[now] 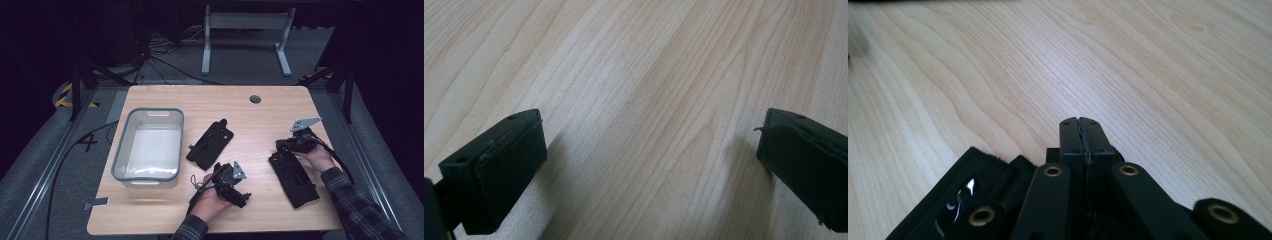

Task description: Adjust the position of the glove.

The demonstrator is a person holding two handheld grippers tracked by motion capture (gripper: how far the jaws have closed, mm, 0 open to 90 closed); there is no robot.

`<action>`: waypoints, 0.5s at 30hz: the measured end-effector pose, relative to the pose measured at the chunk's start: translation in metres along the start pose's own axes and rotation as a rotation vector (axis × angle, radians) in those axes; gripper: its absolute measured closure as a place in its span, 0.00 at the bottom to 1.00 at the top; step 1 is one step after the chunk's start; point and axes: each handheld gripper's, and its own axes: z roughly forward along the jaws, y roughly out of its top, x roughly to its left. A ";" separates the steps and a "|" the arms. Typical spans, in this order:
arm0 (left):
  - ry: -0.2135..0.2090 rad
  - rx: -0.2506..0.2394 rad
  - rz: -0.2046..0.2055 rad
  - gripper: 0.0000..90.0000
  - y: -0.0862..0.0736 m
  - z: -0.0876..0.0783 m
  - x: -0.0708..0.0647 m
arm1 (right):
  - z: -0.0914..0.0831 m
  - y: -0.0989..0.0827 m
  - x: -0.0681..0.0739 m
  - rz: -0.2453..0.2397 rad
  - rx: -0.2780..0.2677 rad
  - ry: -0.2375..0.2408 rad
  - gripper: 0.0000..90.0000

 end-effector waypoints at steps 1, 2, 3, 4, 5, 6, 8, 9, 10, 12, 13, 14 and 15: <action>0.000 0.000 0.000 0.00 0.000 0.000 0.000 | 0.003 0.000 0.000 0.000 0.003 -0.001 1.00; 0.000 0.000 0.000 0.00 0.000 0.000 0.000 | 0.005 0.001 0.000 -0.003 0.003 0.001 1.00; 0.000 0.000 0.000 0.00 0.000 0.000 0.000 | 0.005 0.001 0.000 -0.003 0.003 0.001 1.00; 0.000 0.000 0.000 0.00 0.000 0.000 0.000 | 0.006 0.001 0.000 -0.003 0.005 0.005 1.00; 0.000 0.000 0.000 0.00 0.000 0.000 0.000 | 0.009 0.002 0.000 -0.005 0.013 0.006 1.00; 0.000 0.000 0.000 0.00 0.000 0.000 0.000 | 0.010 0.002 0.000 -0.005 0.012 0.006 1.00; 0.000 0.000 0.000 0.00 0.000 0.000 0.000 | 0.010 0.001 -0.001 -0.006 0.024 0.002 1.00; 0.000 -0.004 0.004 0.00 0.000 0.000 0.000 | 0.011 0.000 -0.002 -0.004 0.026 -0.002 1.00; 0.000 0.000 0.000 0.00 0.000 0.000 0.000 | 0.010 0.000 -0.003 -0.001 0.028 -0.004 1.00; 0.000 0.000 0.000 0.00 0.000 0.000 0.000 | 0.008 -0.001 -0.004 0.000 0.031 -0.014 1.00; 0.000 -0.004 0.004 0.00 0.000 0.000 0.000 | 0.008 -0.002 -0.005 0.002 0.033 -0.018 1.00; 0.000 0.000 0.000 0.00 0.000 0.000 0.000 | 0.007 -0.003 -0.006 0.006 0.035 -0.022 1.00; 0.000 -0.003 0.004 0.00 0.000 0.000 0.000 | 0.006 -0.004 -0.007 0.008 0.034 -0.026 1.00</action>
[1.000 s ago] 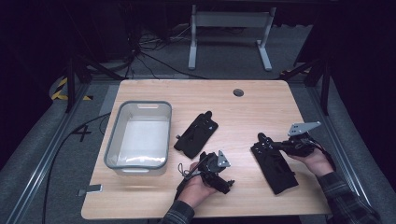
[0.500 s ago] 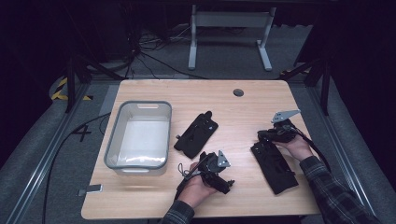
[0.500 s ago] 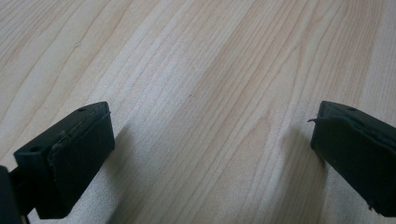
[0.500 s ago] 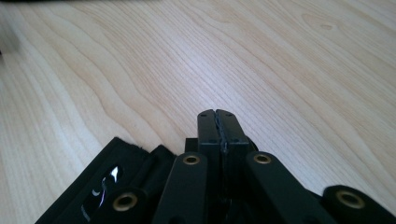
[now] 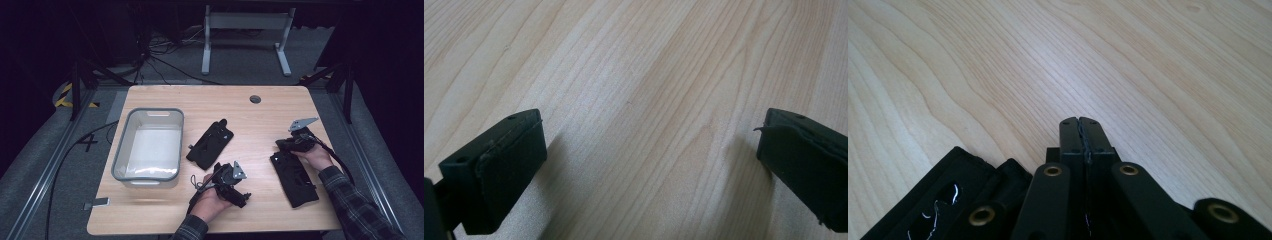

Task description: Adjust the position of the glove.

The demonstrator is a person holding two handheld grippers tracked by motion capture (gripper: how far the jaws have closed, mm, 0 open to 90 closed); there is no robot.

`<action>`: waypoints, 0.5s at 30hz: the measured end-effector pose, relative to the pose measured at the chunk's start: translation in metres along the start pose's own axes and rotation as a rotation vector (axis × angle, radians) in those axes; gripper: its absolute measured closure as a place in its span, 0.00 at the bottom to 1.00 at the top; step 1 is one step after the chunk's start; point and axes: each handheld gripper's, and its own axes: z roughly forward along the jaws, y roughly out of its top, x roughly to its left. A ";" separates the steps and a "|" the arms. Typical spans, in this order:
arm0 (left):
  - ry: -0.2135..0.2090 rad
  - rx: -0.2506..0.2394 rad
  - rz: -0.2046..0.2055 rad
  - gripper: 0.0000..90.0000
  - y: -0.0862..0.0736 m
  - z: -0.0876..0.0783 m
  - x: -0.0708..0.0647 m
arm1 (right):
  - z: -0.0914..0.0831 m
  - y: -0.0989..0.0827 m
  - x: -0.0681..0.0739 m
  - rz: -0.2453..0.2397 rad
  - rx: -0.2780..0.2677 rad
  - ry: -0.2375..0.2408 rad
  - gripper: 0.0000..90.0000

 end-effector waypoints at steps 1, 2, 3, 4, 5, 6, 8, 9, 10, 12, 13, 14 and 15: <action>0.000 0.000 0.000 0.00 0.000 0.000 0.000 | -0.001 -0.001 -0.002 0.005 0.005 -0.001 1.00; 0.000 0.003 -0.004 0.00 0.000 0.000 0.000 | -0.002 -0.003 -0.003 0.008 0.008 -0.009 1.00; 0.000 0.003 -0.004 0.00 0.000 0.000 0.000 | -0.004 -0.004 -0.005 0.007 0.015 -0.022 1.00; 0.000 0.003 -0.004 0.00 0.000 0.000 0.000 | -0.006 -0.005 -0.006 0.009 0.015 -0.032 1.00; 0.000 0.003 -0.004 0.00 0.000 0.000 0.000 | -0.007 -0.007 -0.007 0.016 0.017 -0.036 1.00; 0.000 0.000 0.000 0.00 0.000 0.000 0.000 | -0.009 -0.009 -0.009 0.017 0.019 -0.040 1.00; 0.000 0.003 -0.004 0.00 0.000 0.000 0.000 | -0.010 -0.010 -0.011 0.024 0.020 -0.047 1.00; 0.000 0.003 -0.004 0.00 0.000 0.000 0.000 | -0.011 -0.012 -0.012 0.028 0.023 -0.052 1.00; 0.000 0.000 0.000 0.00 0.000 0.000 0.000 | -0.014 -0.014 -0.014 0.038 0.019 -0.051 1.00; 0.000 0.004 -0.004 0.00 0.000 0.000 0.000 | -0.015 -0.014 -0.014 0.038 0.015 -0.051 1.00; 0.000 0.003 -0.004 0.00 0.000 0.000 0.000 | -0.017 -0.014 -0.013 0.037 0.011 -0.050 0.99; 0.000 0.004 -0.003 0.00 0.000 0.000 0.000 | -0.022 -0.014 -0.011 0.035 -0.010 -0.054 0.95; 0.000 0.003 -0.004 0.00 0.000 0.000 0.000 | -0.022 -0.014 -0.011 0.035 -0.010 -0.054 0.95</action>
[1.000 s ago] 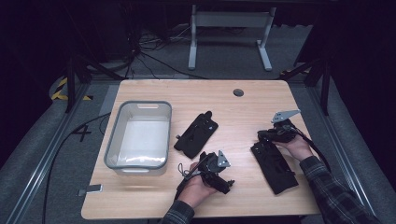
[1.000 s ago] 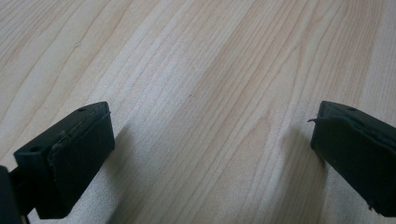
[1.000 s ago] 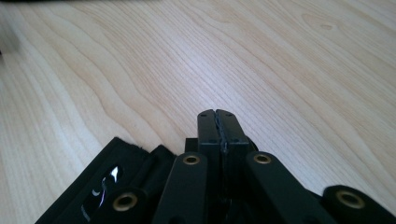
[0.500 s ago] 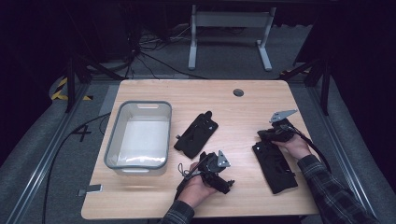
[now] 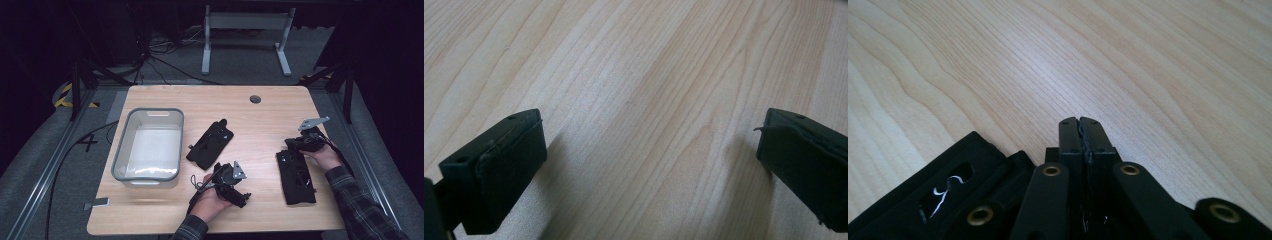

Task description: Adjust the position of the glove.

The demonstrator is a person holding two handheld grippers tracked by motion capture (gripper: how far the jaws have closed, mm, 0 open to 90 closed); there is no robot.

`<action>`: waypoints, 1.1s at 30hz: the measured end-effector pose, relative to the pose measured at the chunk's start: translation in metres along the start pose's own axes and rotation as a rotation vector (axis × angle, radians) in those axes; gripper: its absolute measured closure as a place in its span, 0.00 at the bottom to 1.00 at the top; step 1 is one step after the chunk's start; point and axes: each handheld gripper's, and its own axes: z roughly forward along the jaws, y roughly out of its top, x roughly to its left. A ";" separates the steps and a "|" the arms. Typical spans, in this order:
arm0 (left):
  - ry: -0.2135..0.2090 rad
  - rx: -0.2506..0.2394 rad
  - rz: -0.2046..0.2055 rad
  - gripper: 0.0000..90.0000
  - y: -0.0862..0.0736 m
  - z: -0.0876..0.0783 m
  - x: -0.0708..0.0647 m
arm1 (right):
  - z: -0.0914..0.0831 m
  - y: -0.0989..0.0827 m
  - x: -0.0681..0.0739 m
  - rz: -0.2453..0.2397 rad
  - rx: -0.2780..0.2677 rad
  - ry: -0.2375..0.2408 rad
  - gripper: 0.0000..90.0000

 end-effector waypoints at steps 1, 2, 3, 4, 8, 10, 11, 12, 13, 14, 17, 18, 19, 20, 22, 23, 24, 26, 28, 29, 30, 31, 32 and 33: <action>0.000 0.000 0.000 0.00 0.000 0.000 0.000 | -0.002 0.000 0.001 -0.001 -0.003 -0.001 0.94; 0.000 -0.004 0.004 0.00 0.000 0.000 0.000 | -0.007 -0.003 0.002 -0.004 -0.012 -0.004 0.91; 0.000 -0.004 0.004 0.00 0.000 0.000 0.000 | -0.010 -0.005 0.002 -0.002 -0.017 -0.009 0.88; 0.000 -0.004 0.004 0.00 0.000 0.000 0.000 | -0.014 -0.009 0.002 0.009 -0.025 -0.015 0.86; 0.001 -0.004 0.003 0.00 0.000 0.000 0.000 | -0.024 -0.023 0.003 0.039 -0.029 -0.026 0.76; 0.001 -0.004 0.003 0.00 0.000 0.000 0.000 | -0.032 -0.035 0.006 0.055 -0.039 -0.035 0.65; 0.001 -0.004 0.003 0.00 0.000 0.000 0.000 | -0.035 -0.039 0.007 0.060 -0.032 -0.037 0.62; 0.002 -0.003 0.003 0.00 0.000 0.000 0.000 | -0.042 -0.046 0.010 0.064 -0.039 -0.054 0.56; 0.002 -0.003 0.003 0.00 0.000 0.000 0.000 | -0.042 -0.046 0.010 0.064 -0.039 -0.054 0.56; 0.001 -0.004 0.002 0.00 0.000 0.000 0.000 | -0.046 -0.050 0.011 0.071 -0.047 -0.062 0.54; 0.001 -0.002 0.002 0.00 0.000 0.000 0.000 | -0.057 -0.063 0.015 0.088 -0.071 -0.085 0.47; 0.001 -0.002 0.003 0.00 0.000 0.000 0.000 | -0.060 -0.067 0.016 0.095 -0.073 -0.091 0.44; 0.001 -0.002 0.002 0.00 0.000 0.000 0.000 | -0.063 -0.072 0.017 0.098 -0.073 -0.101 0.41; 0.001 -0.003 0.002 0.00 0.000 0.000 0.000 | -0.066 -0.077 0.019 0.103 -0.069 -0.112 0.39; 0.001 -0.003 0.002 0.00 0.000 0.000 0.000 | -0.070 -0.086 0.022 0.115 -0.062 -0.130 0.33; 0.001 -0.002 0.002 0.00 0.000 0.000 0.000 | -0.071 -0.090 0.022 0.131 -0.060 -0.135 0.28; 0.001 -0.003 0.002 0.00 0.000 0.000 0.000 | -0.072 -0.094 0.023 0.144 -0.054 -0.135 0.26; 0.001 -0.002 0.002 0.00 0.000 0.000 0.000 | -0.072 -0.100 0.024 0.157 -0.049 -0.145 0.22; 0.002 -0.003 0.003 0.00 0.000 0.000 0.000 | -0.073 -0.104 0.025 0.169 -0.053 -0.150 0.20; 0.001 -0.003 0.003 0.00 0.000 0.000 0.000 | -0.073 -0.106 0.025 0.172 -0.053 -0.154 0.19; 0.001 -0.002 0.002 0.00 0.000 0.000 0.000 | -0.073 -0.107 0.025 0.174 -0.053 -0.155 0.18; 0.001 -0.002 0.002 0.00 0.000 0.000 0.000 | -0.073 -0.108 0.026 0.171 -0.053 -0.164 0.18; 0.001 -0.003 0.002 0.00 0.000 0.000 0.000 | -0.072 -0.110 0.026 0.173 -0.052 -0.173 0.18; 0.002 -0.002 0.003 0.00 0.000 0.000 0.000 | -0.071 -0.111 0.026 0.173 -0.047 -0.186 0.17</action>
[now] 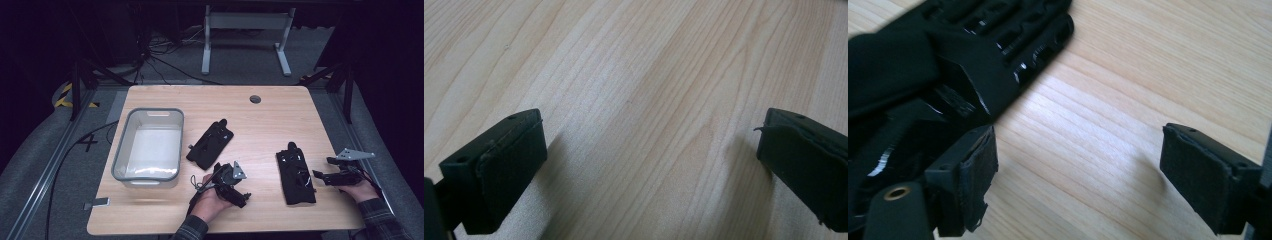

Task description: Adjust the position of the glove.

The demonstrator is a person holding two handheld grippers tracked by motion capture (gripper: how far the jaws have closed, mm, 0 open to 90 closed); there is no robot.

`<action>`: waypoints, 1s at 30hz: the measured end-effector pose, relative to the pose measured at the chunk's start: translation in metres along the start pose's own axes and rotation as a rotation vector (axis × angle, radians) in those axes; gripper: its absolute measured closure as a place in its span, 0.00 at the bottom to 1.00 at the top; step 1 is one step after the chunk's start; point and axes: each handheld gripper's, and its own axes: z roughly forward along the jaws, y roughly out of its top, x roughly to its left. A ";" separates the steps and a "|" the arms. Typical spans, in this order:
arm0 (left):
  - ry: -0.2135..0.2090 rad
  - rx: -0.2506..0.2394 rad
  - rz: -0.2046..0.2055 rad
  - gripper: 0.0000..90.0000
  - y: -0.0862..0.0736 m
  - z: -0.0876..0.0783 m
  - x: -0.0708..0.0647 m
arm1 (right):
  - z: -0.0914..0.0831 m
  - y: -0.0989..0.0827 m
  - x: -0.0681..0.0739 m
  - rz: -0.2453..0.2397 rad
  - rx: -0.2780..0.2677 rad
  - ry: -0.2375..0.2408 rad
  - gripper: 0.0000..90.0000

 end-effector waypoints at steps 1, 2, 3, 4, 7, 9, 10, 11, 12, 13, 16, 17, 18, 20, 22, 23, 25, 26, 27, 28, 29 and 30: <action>-0.001 -0.001 -0.001 0.00 0.000 0.000 0.000 | 0.001 -0.001 0.000 -0.002 0.000 -0.004 0.17; 0.000 0.000 0.000 0.00 0.000 0.000 0.000 | 0.001 -0.002 0.000 0.004 -0.003 0.001 0.17; 0.000 -0.001 -0.001 0.00 0.000 0.000 0.000 | 0.001 -0.002 -0.001 0.008 -0.002 0.004 0.17; 0.001 0.000 0.000 0.00 0.000 0.000 0.000 | 0.001 -0.003 -0.001 0.014 -0.007 0.005 0.16; 0.003 0.012 -0.023 0.10 0.003 -0.005 0.003 | 0.002 -0.006 -0.003 0.017 -0.031 0.016 0.15; 0.003 0.012 -0.039 0.17 0.003 -0.006 0.004 | 0.002 -0.006 -0.003 0.017 -0.031 0.016 0.15; 0.010 0.012 -0.059 0.17 0.005 -0.008 0.006 | 0.002 -0.006 -0.003 0.018 -0.030 0.018 0.15; 0.008 0.010 -0.063 0.19 0.006 -0.010 0.007 | 0.002 -0.006 -0.003 0.019 -0.030 0.018 0.15; 0.009 0.002 -0.074 0.23 0.007 -0.013 0.008 | 0.002 -0.006 -0.003 0.019 -0.030 0.018 0.15; 0.009 0.002 -0.074 0.26 0.007 -0.013 0.008 | 0.002 -0.006 -0.003 0.019 -0.030 0.018 0.15; 0.033 -0.018 -0.091 0.40 0.013 -0.021 0.014 | 0.002 -0.006 -0.003 0.018 -0.030 0.018 0.15; 0.042 -0.025 -0.094 0.44 0.015 -0.023 0.017 | 0.002 -0.006 -0.003 0.018 -0.030 0.018 0.15; 0.042 -0.025 -0.094 0.49 0.015 -0.023 0.017 | 0.002 -0.006 -0.003 0.018 -0.030 0.018 0.15; 0.047 -0.031 -0.113 0.53 0.018 -0.026 0.022 | 0.002 -0.006 -0.003 0.018 -0.030 0.018 0.15; 0.071 -0.034 -0.115 0.60 0.021 -0.027 0.029 | 0.002 -0.006 -0.003 0.018 -0.030 0.019 0.14; 0.081 -0.035 -0.125 0.67 0.022 -0.028 0.032 | 0.002 -0.006 -0.003 0.018 -0.030 0.019 0.14; 0.110 -0.023 -0.144 0.77 0.026 -0.027 0.040 | 0.002 -0.006 -0.003 0.017 -0.029 0.019 0.14; 0.110 -0.023 -0.144 0.80 0.026 -0.027 0.040 | 0.002 -0.006 -0.003 0.017 -0.029 0.019 0.14; 0.124 -0.022 -0.151 0.83 0.028 -0.027 0.043 | 0.002 -0.006 -0.003 0.017 -0.030 0.019 0.14; 0.140 -0.043 -0.159 0.87 0.030 -0.026 0.048 | 0.002 -0.006 -0.003 0.017 -0.030 0.019 0.14; 0.143 -0.038 -0.168 0.90 0.032 -0.026 0.051 | 0.002 -0.006 -0.003 0.017 -0.030 0.019 0.14; 0.158 -0.013 -0.171 0.93 0.033 -0.024 0.053 | 0.002 -0.006 -0.003 0.017 -0.030 0.019 0.14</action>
